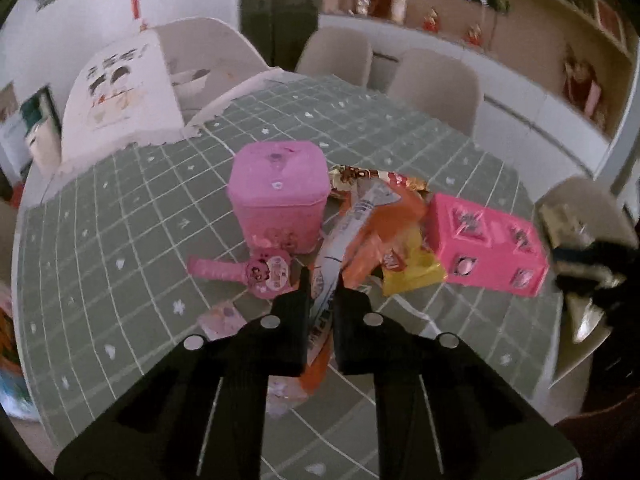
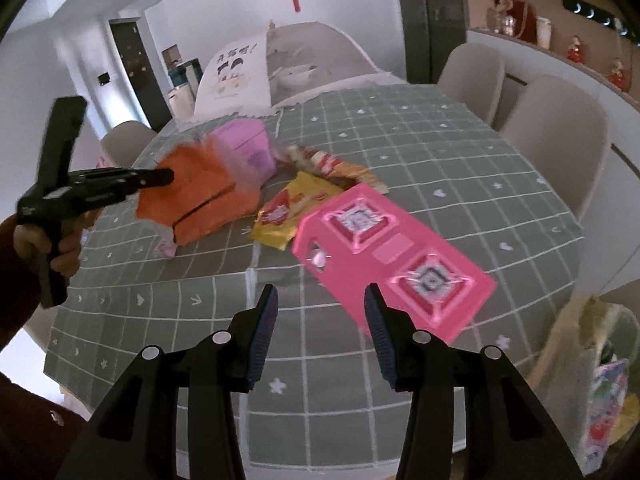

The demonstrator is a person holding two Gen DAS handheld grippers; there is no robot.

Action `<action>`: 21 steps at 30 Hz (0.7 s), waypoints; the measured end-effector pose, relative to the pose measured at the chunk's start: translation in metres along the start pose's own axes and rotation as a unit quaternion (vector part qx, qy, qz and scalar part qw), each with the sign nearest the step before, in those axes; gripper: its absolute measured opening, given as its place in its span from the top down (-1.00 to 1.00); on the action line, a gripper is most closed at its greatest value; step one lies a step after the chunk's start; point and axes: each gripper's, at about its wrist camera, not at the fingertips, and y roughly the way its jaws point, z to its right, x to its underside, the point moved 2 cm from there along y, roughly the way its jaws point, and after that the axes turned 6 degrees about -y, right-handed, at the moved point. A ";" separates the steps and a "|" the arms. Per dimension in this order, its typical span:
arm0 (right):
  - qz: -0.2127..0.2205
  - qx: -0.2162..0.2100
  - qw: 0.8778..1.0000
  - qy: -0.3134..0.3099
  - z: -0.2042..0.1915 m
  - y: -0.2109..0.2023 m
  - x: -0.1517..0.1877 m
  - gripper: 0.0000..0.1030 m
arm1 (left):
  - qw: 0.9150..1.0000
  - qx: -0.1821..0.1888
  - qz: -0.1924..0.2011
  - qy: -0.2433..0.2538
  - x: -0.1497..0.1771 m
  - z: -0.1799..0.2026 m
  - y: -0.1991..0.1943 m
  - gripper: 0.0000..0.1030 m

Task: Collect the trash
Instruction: 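Grasp the orange snack bag on the table with the left tool, then grasp the yellow Nabati wafer pack with the right tool while the left tool holds the orange bag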

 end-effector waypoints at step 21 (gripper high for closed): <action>-0.019 -0.031 0.999 -0.014 -0.044 0.108 -0.060 0.17 | 0.946 -0.013 0.062 -0.318 0.046 -0.110 -0.095 0.84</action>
